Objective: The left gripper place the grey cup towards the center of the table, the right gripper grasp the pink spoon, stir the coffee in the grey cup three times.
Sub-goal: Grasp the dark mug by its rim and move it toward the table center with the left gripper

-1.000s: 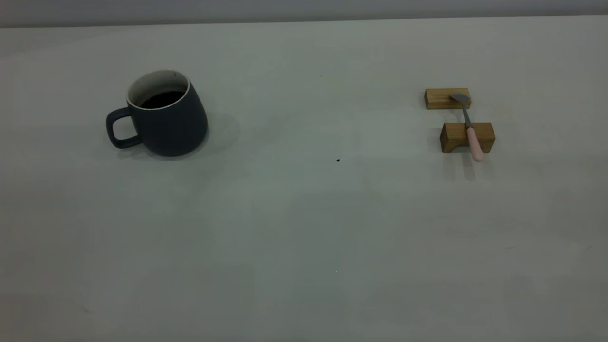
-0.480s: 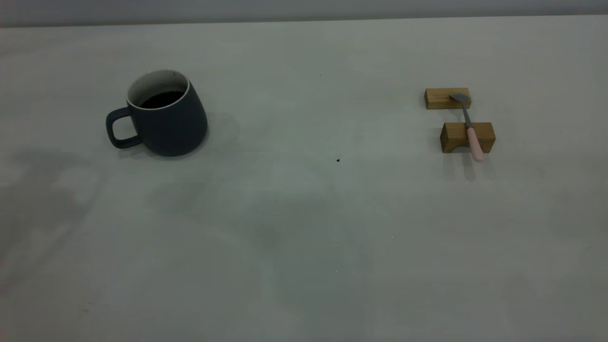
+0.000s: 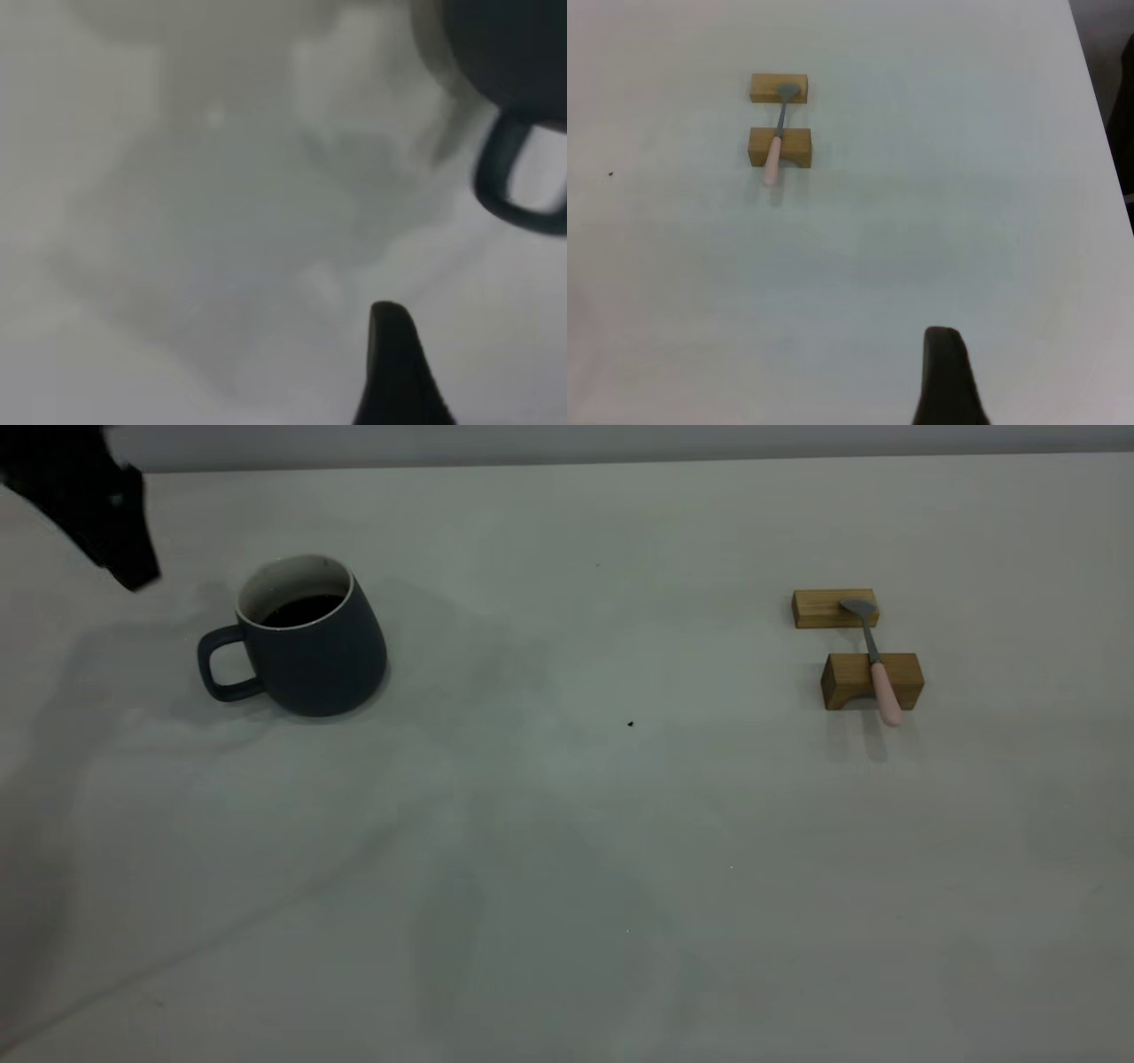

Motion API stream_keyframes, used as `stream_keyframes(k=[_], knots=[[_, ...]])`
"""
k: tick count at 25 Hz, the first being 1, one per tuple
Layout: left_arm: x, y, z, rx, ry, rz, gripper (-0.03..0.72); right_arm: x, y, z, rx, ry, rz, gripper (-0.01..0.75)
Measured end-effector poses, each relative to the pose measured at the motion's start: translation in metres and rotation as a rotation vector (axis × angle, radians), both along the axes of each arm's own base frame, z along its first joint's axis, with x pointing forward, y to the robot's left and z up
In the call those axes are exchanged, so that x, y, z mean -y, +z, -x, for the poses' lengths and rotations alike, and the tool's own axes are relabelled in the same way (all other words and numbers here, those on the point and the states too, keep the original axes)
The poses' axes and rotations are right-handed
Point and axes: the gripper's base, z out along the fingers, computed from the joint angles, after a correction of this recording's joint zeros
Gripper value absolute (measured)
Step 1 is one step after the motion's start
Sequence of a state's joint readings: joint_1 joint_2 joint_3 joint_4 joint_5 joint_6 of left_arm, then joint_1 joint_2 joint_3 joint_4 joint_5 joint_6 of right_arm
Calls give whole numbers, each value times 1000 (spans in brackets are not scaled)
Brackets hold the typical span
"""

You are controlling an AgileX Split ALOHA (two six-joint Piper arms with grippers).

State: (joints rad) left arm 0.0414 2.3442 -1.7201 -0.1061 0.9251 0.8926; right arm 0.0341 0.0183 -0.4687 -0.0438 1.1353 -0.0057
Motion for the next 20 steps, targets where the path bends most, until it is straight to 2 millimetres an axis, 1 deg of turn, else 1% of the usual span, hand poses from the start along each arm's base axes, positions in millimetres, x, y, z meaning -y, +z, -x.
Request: stream_keyframes(k=[3,6,10,15,18,20], knots=[[1,-20,-17,-36,-116,24,528,0,0,0,0,0,0,555],[8,-29,-23,-37,-228,39,528,0,0,0,0,0,0,555],[23,-37,-22,-54,-315,46,528,0,0,0,0,0,0,555],[42,-40,-22,-58,-385,39,528,0,0,0,0,0,0,555],[61,-42,-19,-67,-427,38,528,0,0,0,0,-1,1,555],[78,-43,-17,-69,-459,39,528,0,0,0,0,-1,1,555]])
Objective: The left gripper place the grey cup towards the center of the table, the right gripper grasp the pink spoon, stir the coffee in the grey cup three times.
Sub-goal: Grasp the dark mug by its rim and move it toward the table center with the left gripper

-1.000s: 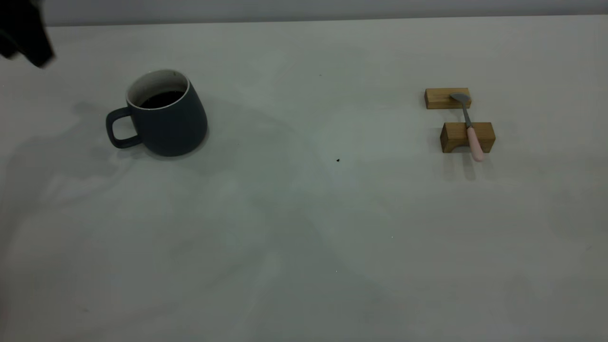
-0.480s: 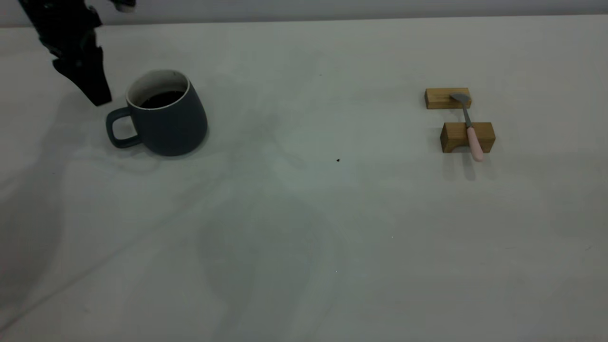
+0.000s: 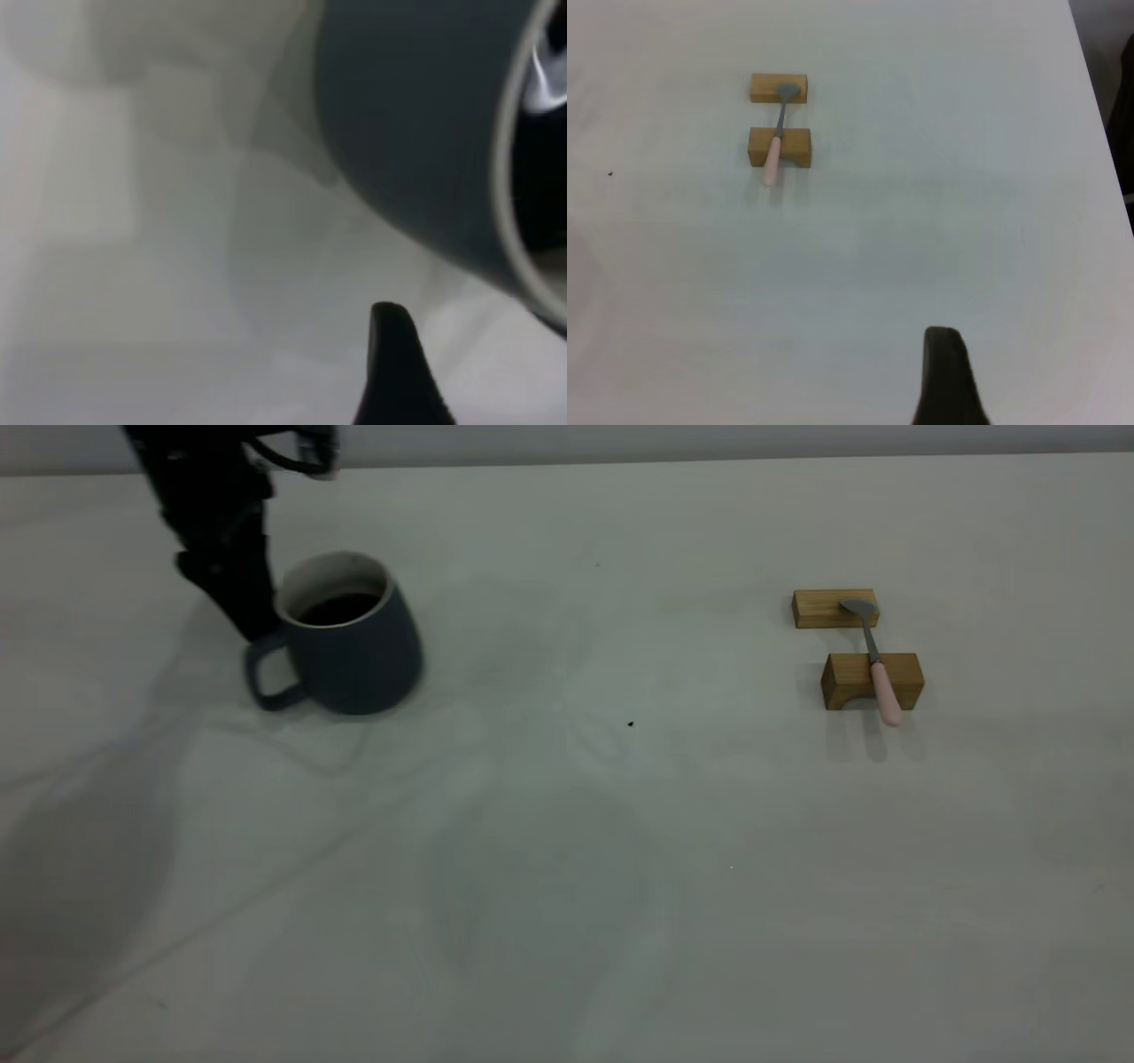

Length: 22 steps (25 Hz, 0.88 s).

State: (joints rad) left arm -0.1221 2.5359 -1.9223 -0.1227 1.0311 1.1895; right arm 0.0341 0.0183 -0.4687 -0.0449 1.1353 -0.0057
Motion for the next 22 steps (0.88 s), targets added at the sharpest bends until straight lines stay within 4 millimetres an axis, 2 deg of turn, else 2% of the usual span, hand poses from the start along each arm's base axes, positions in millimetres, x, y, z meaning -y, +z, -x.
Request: stream_keyframes(k=[7,17,20,22], knots=[[53,0,9,14,-44,-4,528,0,0,0,0,0,0,555],[139,0,23,170,-148,36,528,0,0,0,0,0,0,555],[151,0,27,186,-141,46,528,0,0,0,0,0,0,555],[149,0,27,178,-100,32,528,0,0,0,0,0,0,555]])
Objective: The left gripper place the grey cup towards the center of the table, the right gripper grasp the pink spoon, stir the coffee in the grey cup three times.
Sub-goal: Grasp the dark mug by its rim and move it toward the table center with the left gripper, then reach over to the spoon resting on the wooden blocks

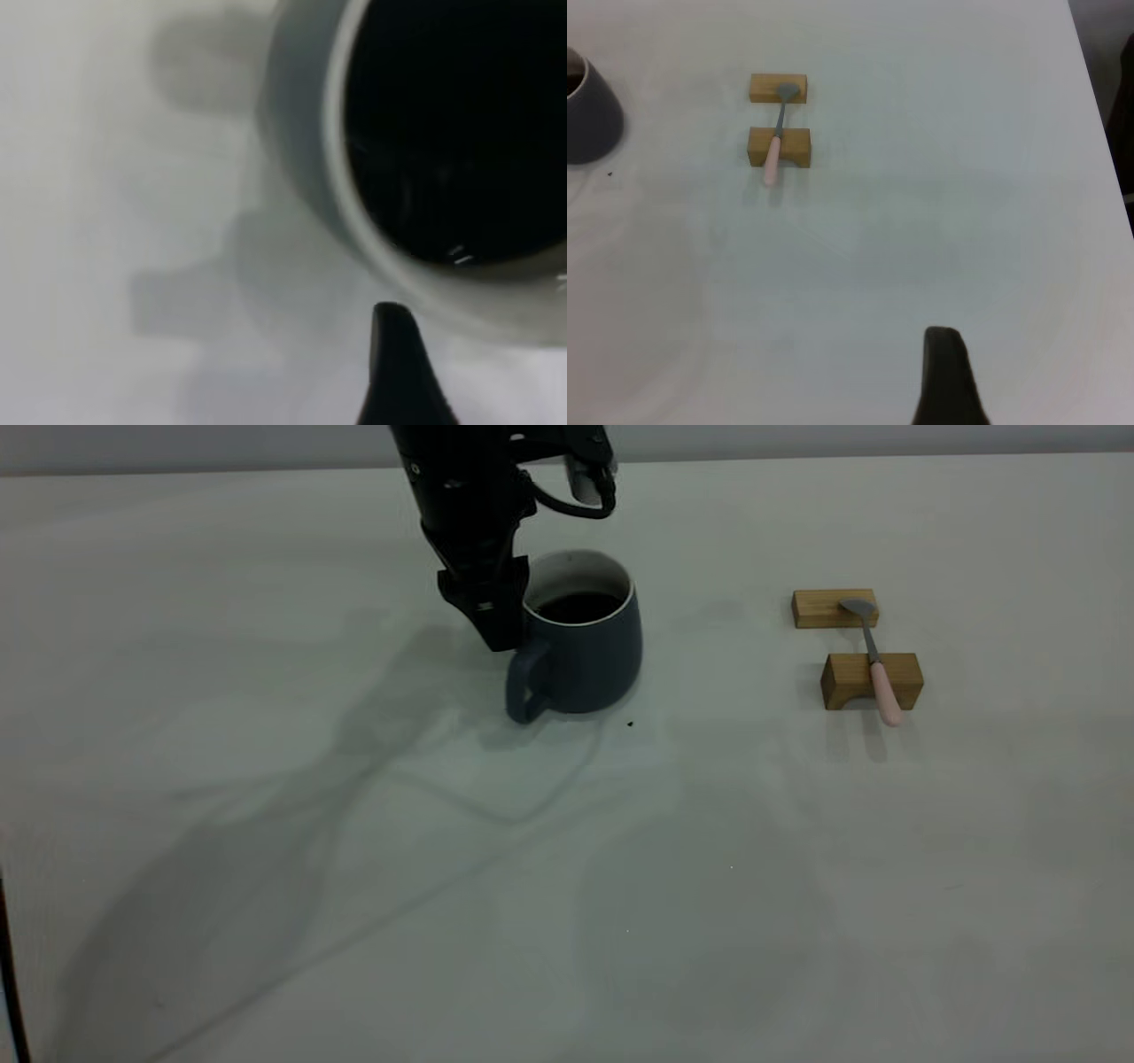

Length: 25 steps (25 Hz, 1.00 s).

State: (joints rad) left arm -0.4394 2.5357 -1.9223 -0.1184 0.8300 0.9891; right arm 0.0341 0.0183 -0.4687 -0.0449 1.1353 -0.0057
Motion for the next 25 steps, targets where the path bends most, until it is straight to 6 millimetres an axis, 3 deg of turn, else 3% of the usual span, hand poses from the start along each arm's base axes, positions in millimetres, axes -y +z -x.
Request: stream_keyframes(k=[2,5,10,15,18,20,23,25], knots=[[-9,2,-1,-17,49,-50,528,0,0,0,0,0,0,555],[-31,25,-2,-41,163,-171,528,0,0,0,0,0,0,555],[-68,111,1,20,405,-268,528,0,0,0,0,0,0,555],[-97,213,15,203,598,-140,528,0,0,0,0,0,0,555],[-112,267,39,268,695,-20,528,0,0,0,0,0,0,555],[-119,299,66,286,735,69,528,0,0,0,0,0,0,555],[-128,328,114,284,789,158,528,0,0,0,0,0,0,555],[-135,336,149,273,822,195,528,0,0,0,0,0,0,555]])
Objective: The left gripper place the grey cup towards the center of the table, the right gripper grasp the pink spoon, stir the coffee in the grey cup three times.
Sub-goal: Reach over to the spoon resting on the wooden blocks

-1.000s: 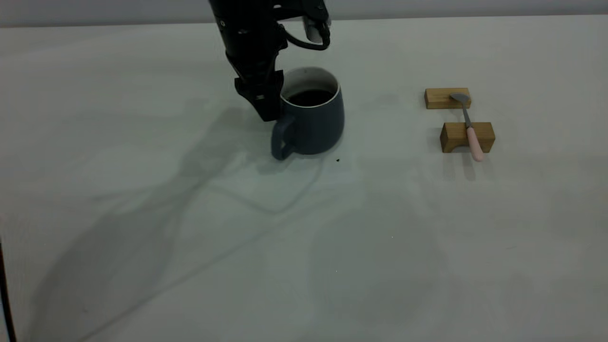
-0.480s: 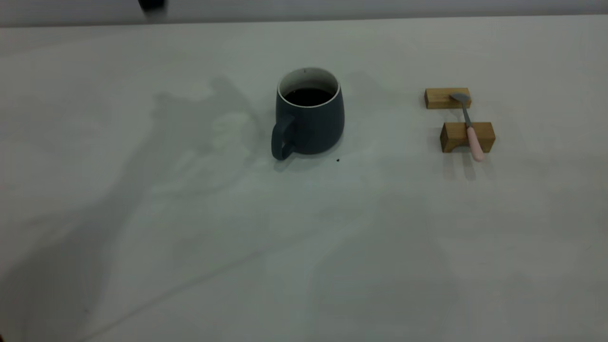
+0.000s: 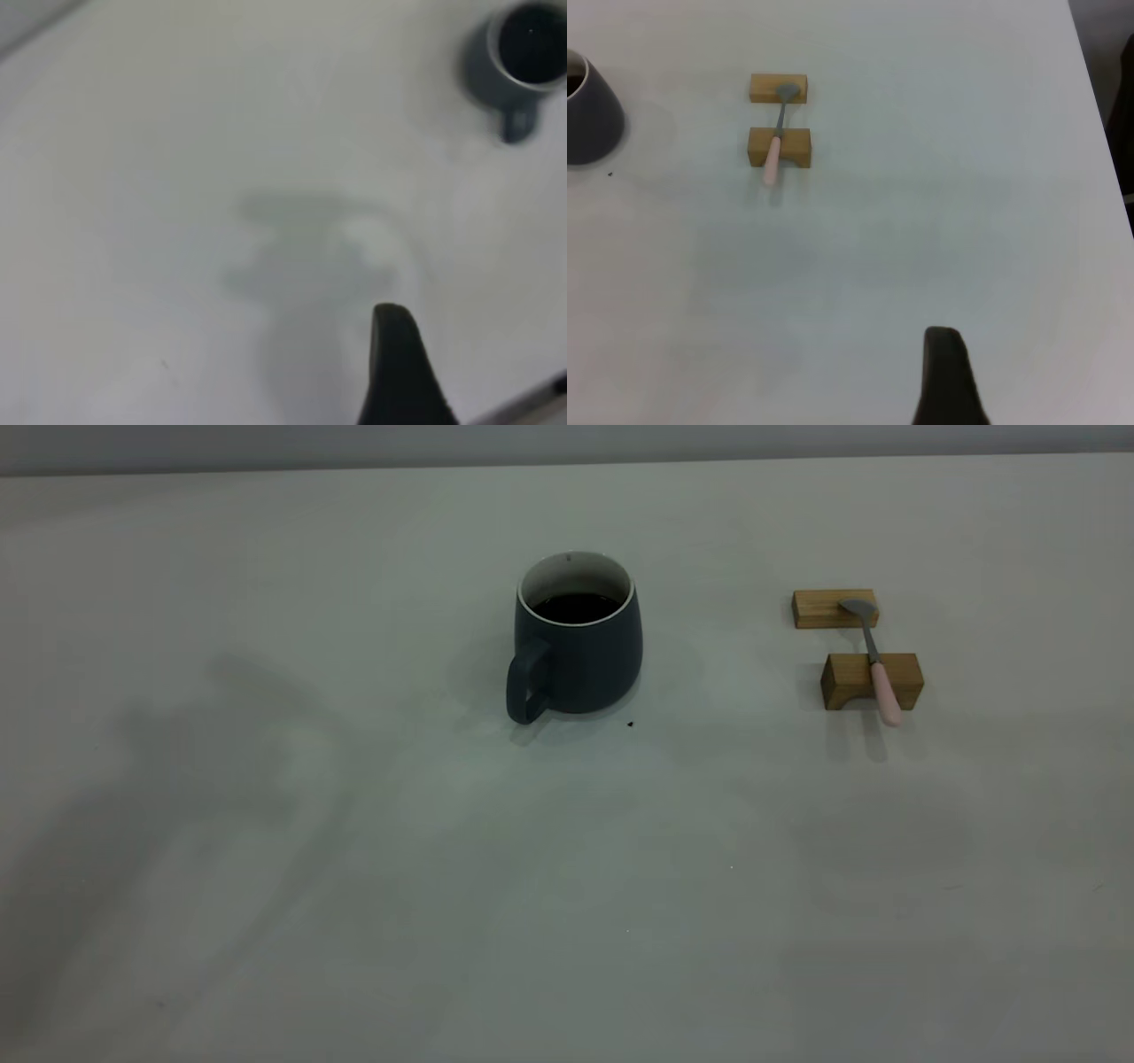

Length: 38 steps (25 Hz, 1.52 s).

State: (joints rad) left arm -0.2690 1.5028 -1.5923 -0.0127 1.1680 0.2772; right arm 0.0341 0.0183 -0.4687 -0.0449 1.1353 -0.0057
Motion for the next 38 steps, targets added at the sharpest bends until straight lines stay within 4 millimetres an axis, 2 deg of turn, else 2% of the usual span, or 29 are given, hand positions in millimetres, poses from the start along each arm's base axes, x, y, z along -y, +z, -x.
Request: stream_keyframes(k=[3,7,11,15,18,23,31,38], knots=[[-14,2,58,1,49,48,528,0,0,0,0,0,0,555],[-33,-22,130,-21,132,88,528,0,0,0,0,0,0,555],[-50,-52,188,3,159,109,528,0,0,0,0,0,0,555],[-61,-82,230,35,188,139,528,0,0,0,0,0,0,555],[-68,-104,250,64,198,139,528,0,0,0,0,0,0,555],[-73,-132,265,85,203,147,528,0,0,0,0,0,0,555],[-76,-131,285,227,211,222,528,0,0,0,0,0,0,555],[-78,-131,304,384,383,237,528,0,0,0,0,0,0,555]])
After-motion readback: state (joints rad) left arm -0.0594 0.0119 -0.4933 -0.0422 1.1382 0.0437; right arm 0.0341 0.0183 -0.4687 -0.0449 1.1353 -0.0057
